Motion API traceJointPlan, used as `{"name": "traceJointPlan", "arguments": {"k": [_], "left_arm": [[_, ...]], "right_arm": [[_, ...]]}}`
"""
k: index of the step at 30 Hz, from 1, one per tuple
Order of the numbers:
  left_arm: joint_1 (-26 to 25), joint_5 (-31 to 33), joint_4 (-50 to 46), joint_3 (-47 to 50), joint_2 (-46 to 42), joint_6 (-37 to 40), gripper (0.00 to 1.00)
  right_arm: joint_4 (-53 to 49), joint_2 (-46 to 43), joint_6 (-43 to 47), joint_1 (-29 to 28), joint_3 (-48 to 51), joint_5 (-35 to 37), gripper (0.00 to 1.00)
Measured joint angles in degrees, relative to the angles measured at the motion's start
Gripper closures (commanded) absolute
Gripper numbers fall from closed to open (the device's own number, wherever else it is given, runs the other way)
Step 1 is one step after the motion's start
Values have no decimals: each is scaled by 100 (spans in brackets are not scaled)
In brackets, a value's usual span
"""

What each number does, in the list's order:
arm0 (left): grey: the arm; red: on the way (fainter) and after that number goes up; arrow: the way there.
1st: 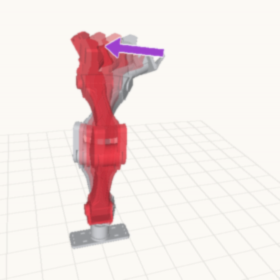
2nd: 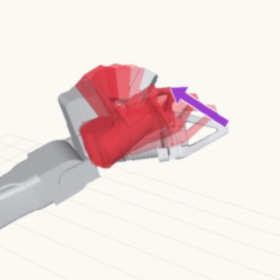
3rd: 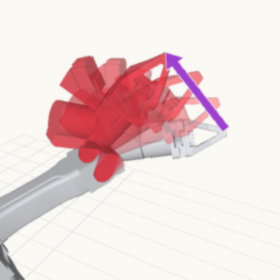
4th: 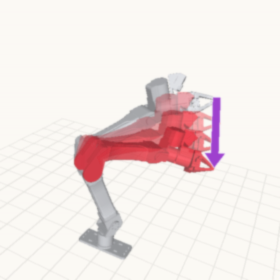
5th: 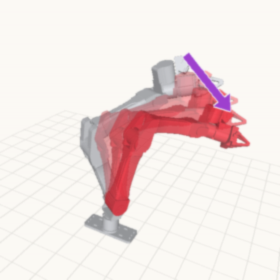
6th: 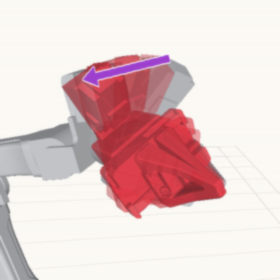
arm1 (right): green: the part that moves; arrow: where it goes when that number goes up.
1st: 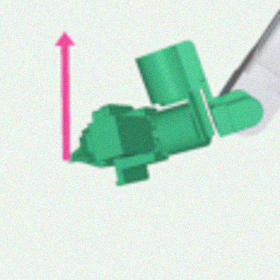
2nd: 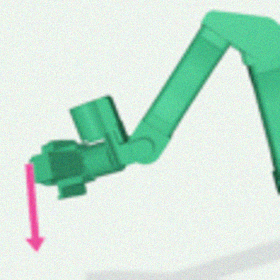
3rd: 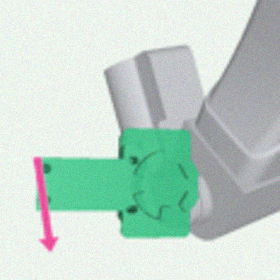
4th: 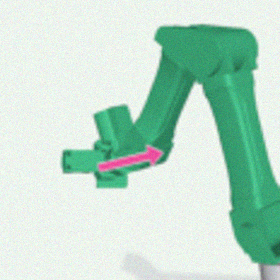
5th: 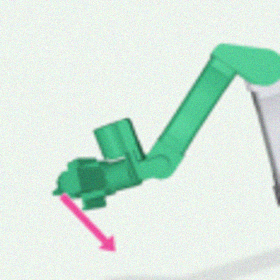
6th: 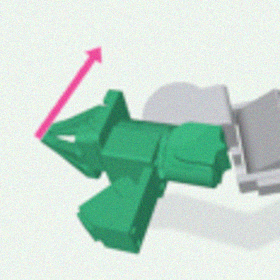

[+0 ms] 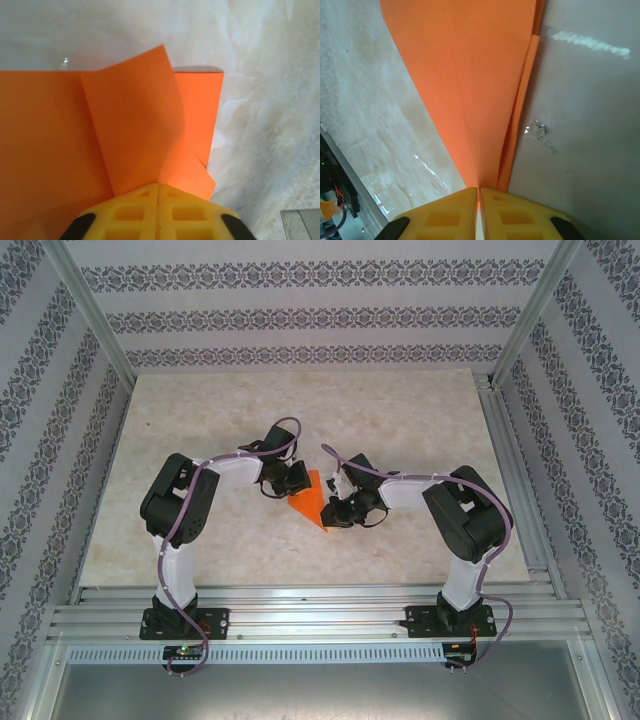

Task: Fold a paper plane with a square sheet of paper (fold left side to right side)
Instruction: Fourth fold the wing at the center of the table.

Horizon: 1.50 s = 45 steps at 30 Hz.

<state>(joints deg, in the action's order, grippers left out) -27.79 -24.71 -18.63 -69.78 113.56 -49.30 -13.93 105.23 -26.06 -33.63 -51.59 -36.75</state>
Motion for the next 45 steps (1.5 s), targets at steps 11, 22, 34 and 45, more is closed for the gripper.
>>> {"name": "traceJointPlan", "arguments": {"k": [11,22,34,45], "left_arm": [[129,-129,181,647,-1700,17,96],[-636,-575,1132,1495,-1045,-520,100],[-647,-586,1735,1589,-699,-824,100],[-621,-323,1602,1528,-621,-708,100]], "right_arm": [[-39,7,2,-2,-26,26,88],[-214,22,0,-50,-131,153,88],[-461,81,2,-164,-313,348,88],[-610,107,24,-273,-435,542,89]]}}
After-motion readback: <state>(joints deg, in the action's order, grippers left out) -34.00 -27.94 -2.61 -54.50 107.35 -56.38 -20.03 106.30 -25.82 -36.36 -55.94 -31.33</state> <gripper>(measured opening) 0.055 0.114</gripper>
